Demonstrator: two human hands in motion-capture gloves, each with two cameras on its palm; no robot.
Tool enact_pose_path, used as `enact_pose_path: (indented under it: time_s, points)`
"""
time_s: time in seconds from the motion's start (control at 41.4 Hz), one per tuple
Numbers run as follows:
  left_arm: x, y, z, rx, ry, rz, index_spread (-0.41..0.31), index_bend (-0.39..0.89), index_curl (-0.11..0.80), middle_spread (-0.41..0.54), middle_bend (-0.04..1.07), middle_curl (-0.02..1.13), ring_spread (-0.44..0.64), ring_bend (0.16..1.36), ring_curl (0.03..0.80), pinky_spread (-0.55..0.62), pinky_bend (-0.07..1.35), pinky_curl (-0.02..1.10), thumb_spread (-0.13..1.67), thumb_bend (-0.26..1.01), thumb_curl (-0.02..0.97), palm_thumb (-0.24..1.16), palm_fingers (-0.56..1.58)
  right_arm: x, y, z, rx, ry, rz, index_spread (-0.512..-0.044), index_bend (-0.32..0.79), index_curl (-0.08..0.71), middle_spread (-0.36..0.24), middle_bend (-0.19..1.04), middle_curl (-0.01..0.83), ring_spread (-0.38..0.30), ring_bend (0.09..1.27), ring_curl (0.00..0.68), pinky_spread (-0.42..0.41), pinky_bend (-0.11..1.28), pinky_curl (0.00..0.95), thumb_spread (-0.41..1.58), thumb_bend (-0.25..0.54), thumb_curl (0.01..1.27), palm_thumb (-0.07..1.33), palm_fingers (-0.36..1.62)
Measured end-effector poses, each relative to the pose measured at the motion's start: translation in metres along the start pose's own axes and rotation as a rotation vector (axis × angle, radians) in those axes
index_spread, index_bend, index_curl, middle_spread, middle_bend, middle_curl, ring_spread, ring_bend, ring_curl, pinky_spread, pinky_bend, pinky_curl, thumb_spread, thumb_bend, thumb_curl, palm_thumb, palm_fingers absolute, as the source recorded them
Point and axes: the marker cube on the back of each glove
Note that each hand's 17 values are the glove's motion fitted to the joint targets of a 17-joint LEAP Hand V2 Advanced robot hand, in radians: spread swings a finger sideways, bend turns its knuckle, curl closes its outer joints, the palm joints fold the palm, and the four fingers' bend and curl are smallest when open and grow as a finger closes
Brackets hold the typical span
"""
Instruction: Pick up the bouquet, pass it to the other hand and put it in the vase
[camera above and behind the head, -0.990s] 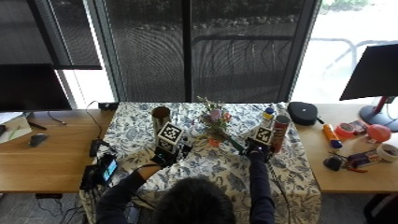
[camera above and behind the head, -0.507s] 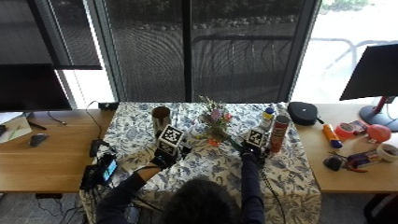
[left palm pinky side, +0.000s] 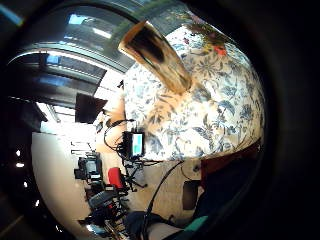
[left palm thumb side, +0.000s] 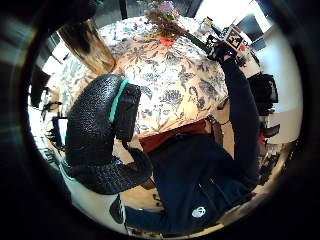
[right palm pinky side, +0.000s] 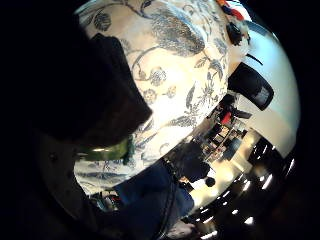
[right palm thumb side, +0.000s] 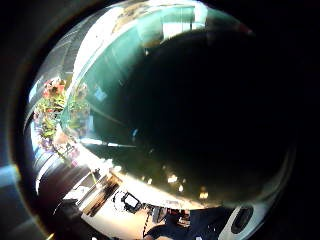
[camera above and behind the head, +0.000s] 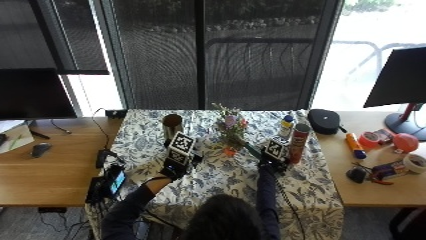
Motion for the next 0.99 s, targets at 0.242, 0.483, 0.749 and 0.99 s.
enact_pose_path:
  time_s: [0.242, 0.483, 0.749, 0.99]
  points:
    - [0.004, -0.007, 0.005, -0.005, -0.006, 0.006, -0.134, 0.35, 0.442, 0.15, 0.16, 0.28, 0.34, 0.38, 0.252, 0.42, 0.18, 0.26, 1.25, -0.01, 0.284, 0.31, 0.29, -0.01, -0.016, 0.001, 0.179, -0.137, -0.098, -0.281, 0.23, 0.361, -0.199, 0.55, 0.569, -0.223, 0.57, 0.441, 0.008, 0.12, 0.265, 1.12, 0.116, 0.44, 1.11, 1.1]
    - [0.005, -0.018, 0.003, -0.031, 0.026, 0.007, -0.134, 0.35, 0.444, 0.15, 0.16, 0.28, 0.34, 0.38, 0.255, 0.42, 0.18, 0.26, 1.25, -0.02, 0.285, 0.31, 0.29, -0.027, -0.016, -0.034, 0.263, -0.538, -0.295, -0.278, 0.25, 0.425, -0.215, 0.57, 0.602, -0.234, 0.61, 0.475, -0.022, 0.13, 0.25, 1.15, 0.081, 0.41, 1.1, 1.1]
    - [0.001, -0.048, -0.02, -0.11, 0.3, 0.01, -0.134, 0.35, 0.446, 0.157, 0.16, 0.28, 0.34, 0.38, 0.259, 0.42, 0.17, 0.26, 1.25, -0.02, 0.285, 0.31, 0.29, -0.034, 0.042, -0.082, 0.078, -0.841, -0.535, -0.279, 0.23, 0.468, -0.217, 0.58, 0.625, -0.238, 0.63, 0.5, -0.045, 0.15, 0.258, 1.17, 0.054, 0.39, 1.11, 1.1]
    - [-0.002, -0.086, -0.081, -0.097, 0.785, -0.002, -0.102, 0.26, 0.429, 0.166, 0.17, 0.29, 0.34, 0.4, 0.27, 0.42, 0.2, 0.27, 1.24, -0.01, 0.29, 0.33, 0.27, -0.048, 0.111, -0.119, -0.045, -1.072, -0.79, -0.286, 0.2, 0.494, -0.219, 0.56, 0.637, -0.239, 0.63, 0.513, -0.065, 0.17, 0.282, 1.17, 0.032, 0.38, 1.13, 1.11]
